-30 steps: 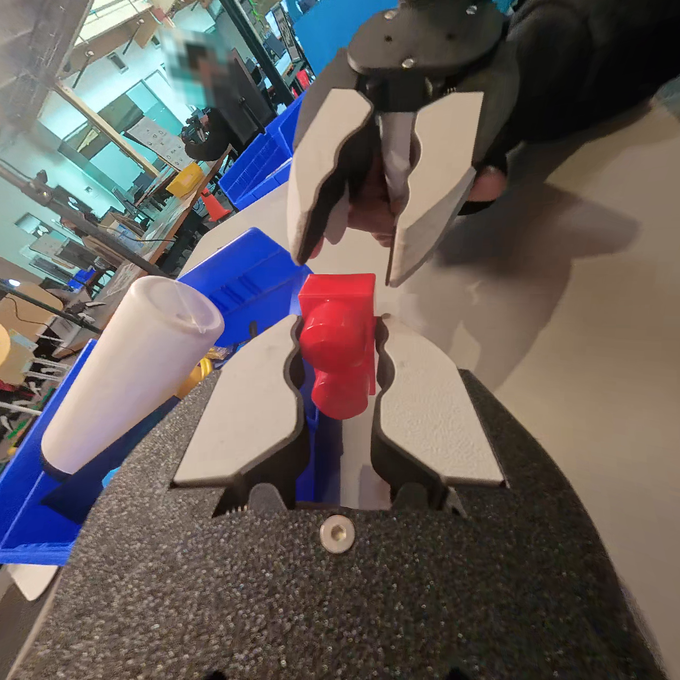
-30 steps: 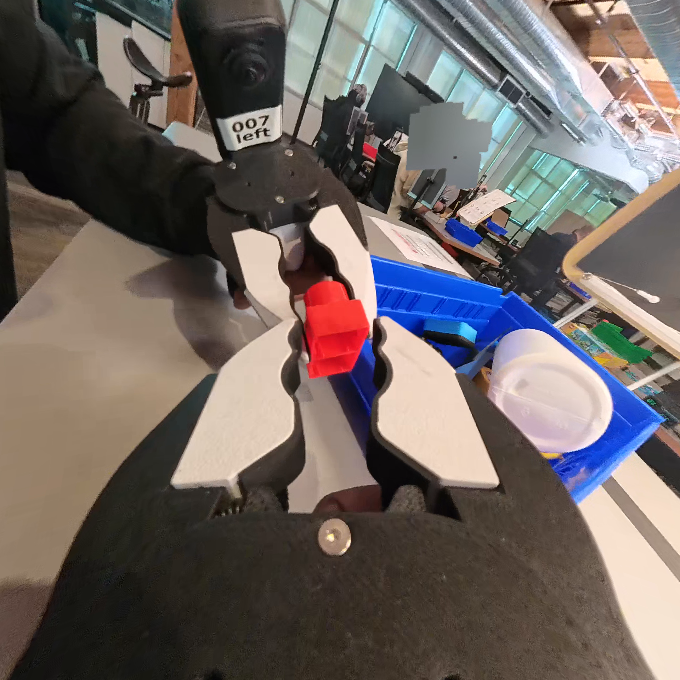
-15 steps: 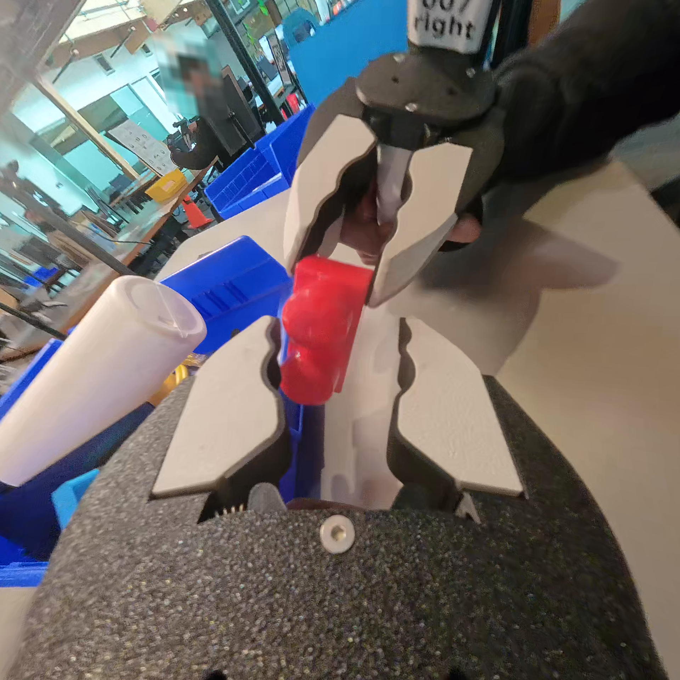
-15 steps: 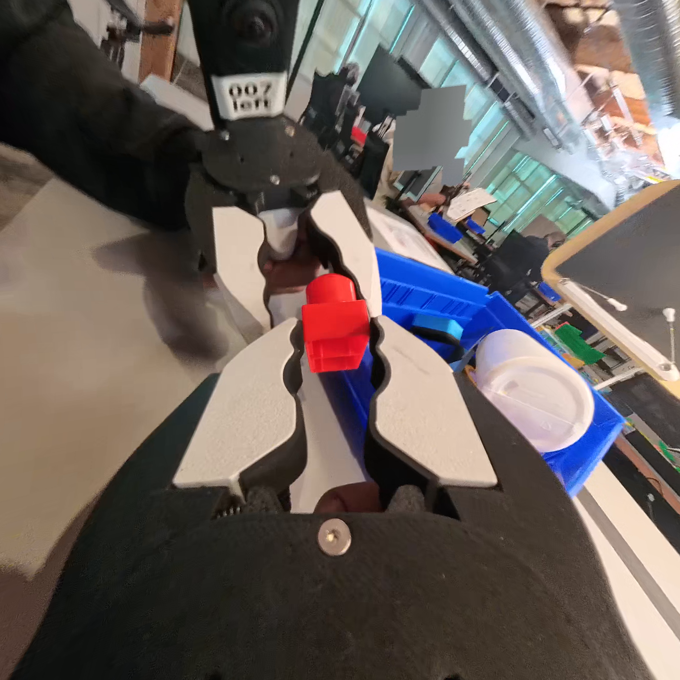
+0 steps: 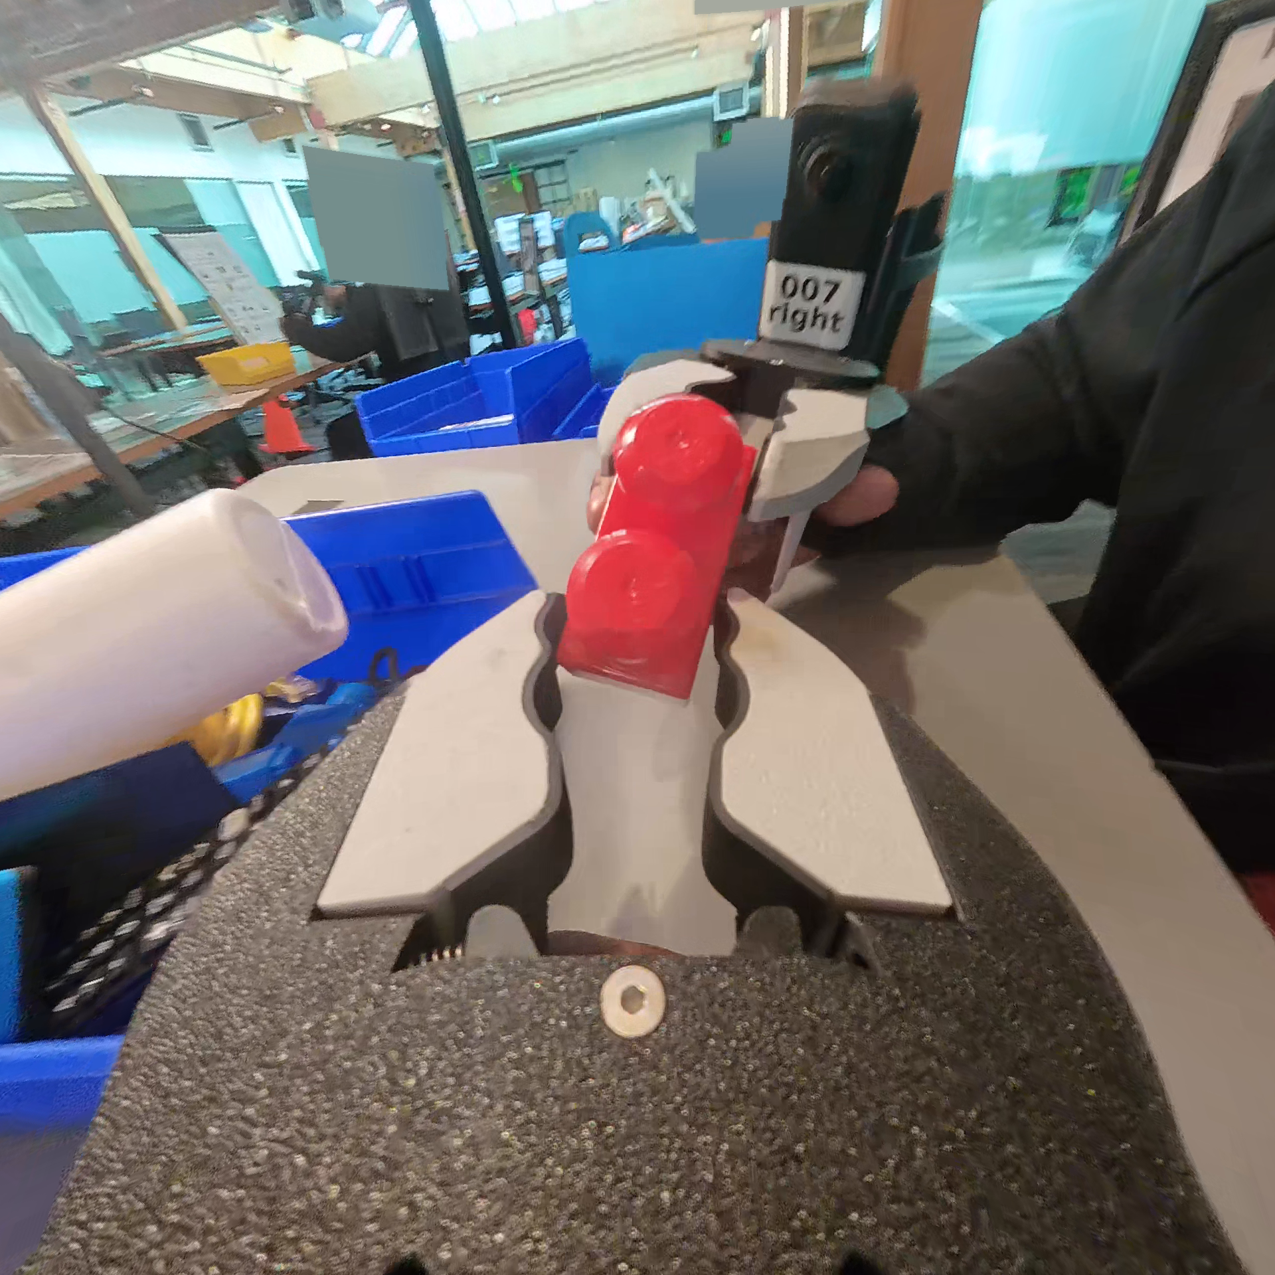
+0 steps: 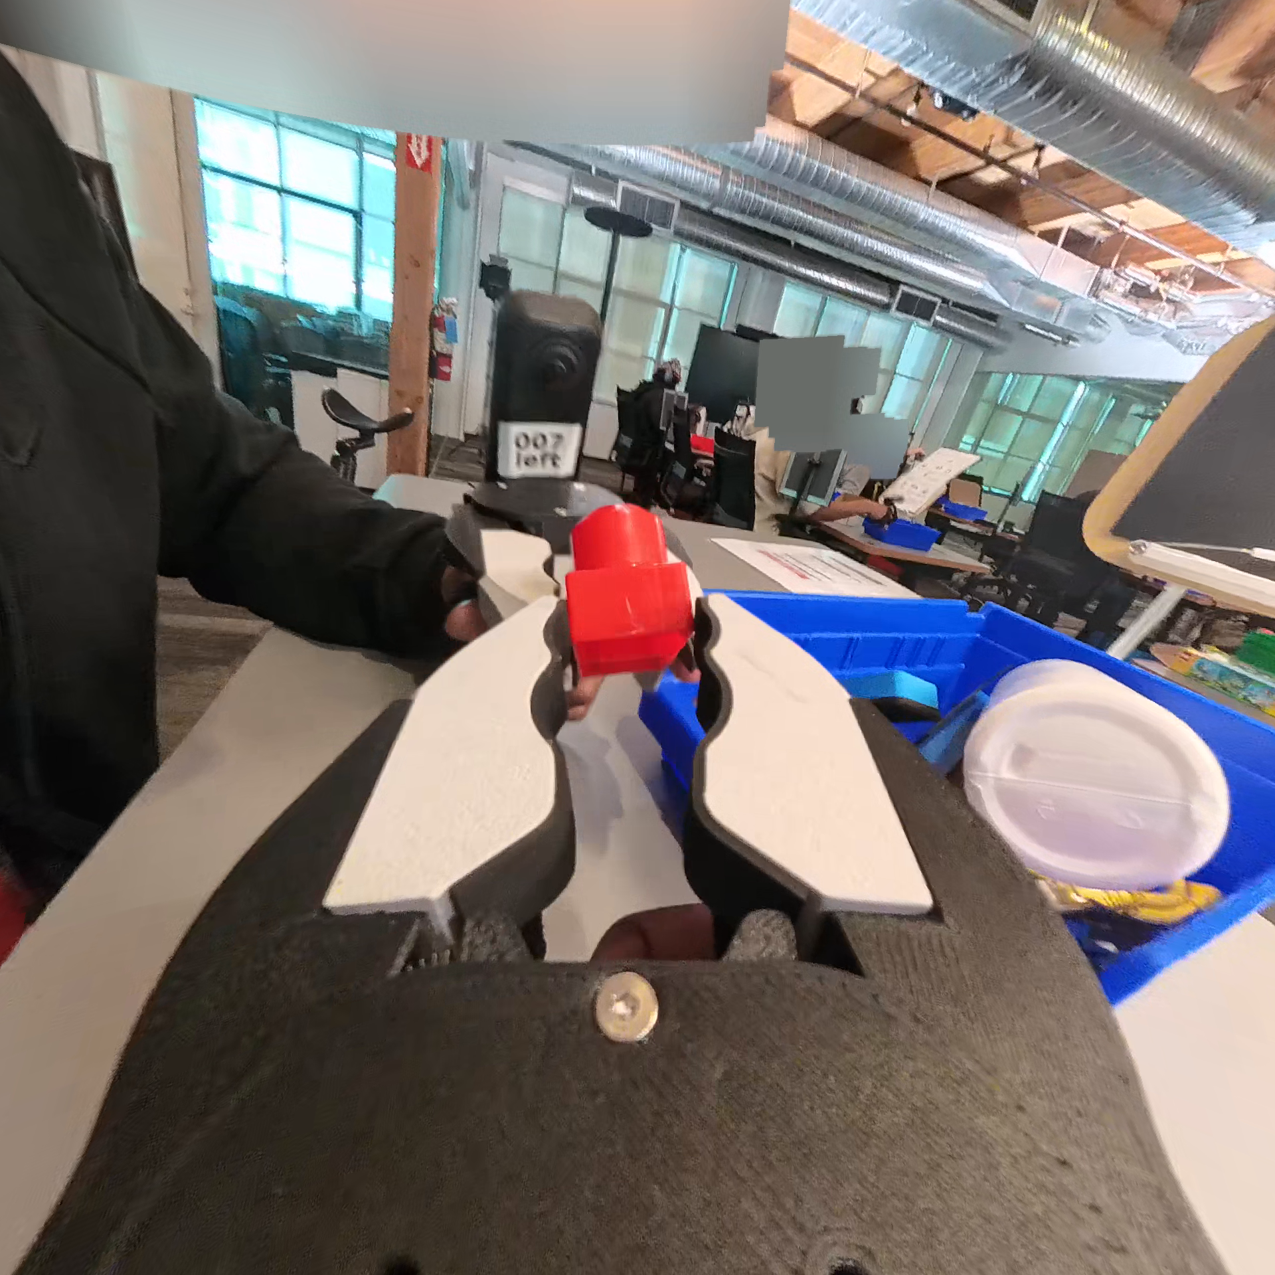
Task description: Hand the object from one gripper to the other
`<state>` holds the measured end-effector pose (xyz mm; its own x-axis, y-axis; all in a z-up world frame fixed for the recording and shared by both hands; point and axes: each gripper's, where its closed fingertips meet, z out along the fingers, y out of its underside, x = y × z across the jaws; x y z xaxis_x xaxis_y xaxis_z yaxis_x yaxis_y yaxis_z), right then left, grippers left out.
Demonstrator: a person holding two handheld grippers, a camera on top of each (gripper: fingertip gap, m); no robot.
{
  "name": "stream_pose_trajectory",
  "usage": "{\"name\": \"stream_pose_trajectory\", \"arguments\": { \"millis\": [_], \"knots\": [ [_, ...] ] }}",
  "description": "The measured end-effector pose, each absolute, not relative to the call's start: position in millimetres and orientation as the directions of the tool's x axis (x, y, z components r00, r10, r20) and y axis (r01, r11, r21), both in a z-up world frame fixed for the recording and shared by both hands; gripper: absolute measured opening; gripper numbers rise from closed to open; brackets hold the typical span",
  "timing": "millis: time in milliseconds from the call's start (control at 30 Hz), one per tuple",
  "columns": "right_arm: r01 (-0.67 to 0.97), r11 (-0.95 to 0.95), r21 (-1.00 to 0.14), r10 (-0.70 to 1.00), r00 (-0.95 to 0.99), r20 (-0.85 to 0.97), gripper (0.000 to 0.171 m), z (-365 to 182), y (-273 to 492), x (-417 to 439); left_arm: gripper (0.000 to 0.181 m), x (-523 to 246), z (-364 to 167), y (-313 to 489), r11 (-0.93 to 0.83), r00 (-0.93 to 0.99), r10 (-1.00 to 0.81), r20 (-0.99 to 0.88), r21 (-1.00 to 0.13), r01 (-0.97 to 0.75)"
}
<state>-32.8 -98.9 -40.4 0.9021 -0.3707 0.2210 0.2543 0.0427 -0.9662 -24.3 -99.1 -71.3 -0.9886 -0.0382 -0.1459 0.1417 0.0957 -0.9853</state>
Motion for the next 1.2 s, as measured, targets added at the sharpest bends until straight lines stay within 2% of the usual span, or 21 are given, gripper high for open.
{"name": "stream_pose_trajectory", "arguments": {
  "millis": [200, 300, 400, 667, 867, 1067, 1133, 1200],
  "knots": [
    [0.3, -0.112, -0.947, -0.429, 0.845, 0.318, 0.037, -54.2, -101.4, -18.2, 0.04, -17.4, -67.3, -93.8, 0.16, -0.948, -0.098, -0.304, -0.945, 0.287],
    [0.286, -0.153, -0.946, -0.429, 0.843, 0.324, 0.038, -60.9, -100.6, -15.0, 0.039, -21.1, -62.8, -92.9, 0.132, -0.95, -0.083, -0.3, -0.949, 0.288],
    [0.296, -0.248, -0.923, -0.417, 0.827, 0.377, 0.031, -75.6, -98.6, -11.3, 0.038, -27.8, -54.6, -92.2, 0.084, -0.966, -0.051, -0.253, -0.965, 0.248],
    [0.301, -0.338, -0.892, -0.376, 0.826, 0.421, 0.032, -87.7, -100.2, -9.4, 0.038, -23.1, -63.3, -91.7, 0.156, -0.945, -0.064, -0.321, -0.938, 0.309],
    [0.376, -0.387, -0.842, -0.34, 0.79, 0.51, 0.036, -80.0, -108.8, -11.5, 0.037, -13.2, -87.8, -91.4, 0.334, -0.857, -0.059, -0.512, -0.819, 0.466],
    [0.425, -0.479, -0.768, -0.267, 0.763, 0.589, 0.044, -97.0, -103.2, -15.7, 0.038, -22.7, -105.3, -96.0, 0.394, -0.777, 0.03, -0.628, -0.707, 0.587],
    [0.442, -0.515, -0.734, -0.238, 0.749, 0.618, 0.043, -104.8, -101.9, -16.3, 0.038, -26.5, -109.0, -96.8, 0.395, -0.753, 0.06, -0.655, -0.678, 0.62],
    [0.465, -0.537, -0.704, -0.221, 0.728, 0.649, 0.034, -108.8, -101.1, -16.8, 0.038, -29.3, -109.9, -97.7, 0.385, -0.746, 0.072, -0.663, -0.671, 0.633]
  ]
}}
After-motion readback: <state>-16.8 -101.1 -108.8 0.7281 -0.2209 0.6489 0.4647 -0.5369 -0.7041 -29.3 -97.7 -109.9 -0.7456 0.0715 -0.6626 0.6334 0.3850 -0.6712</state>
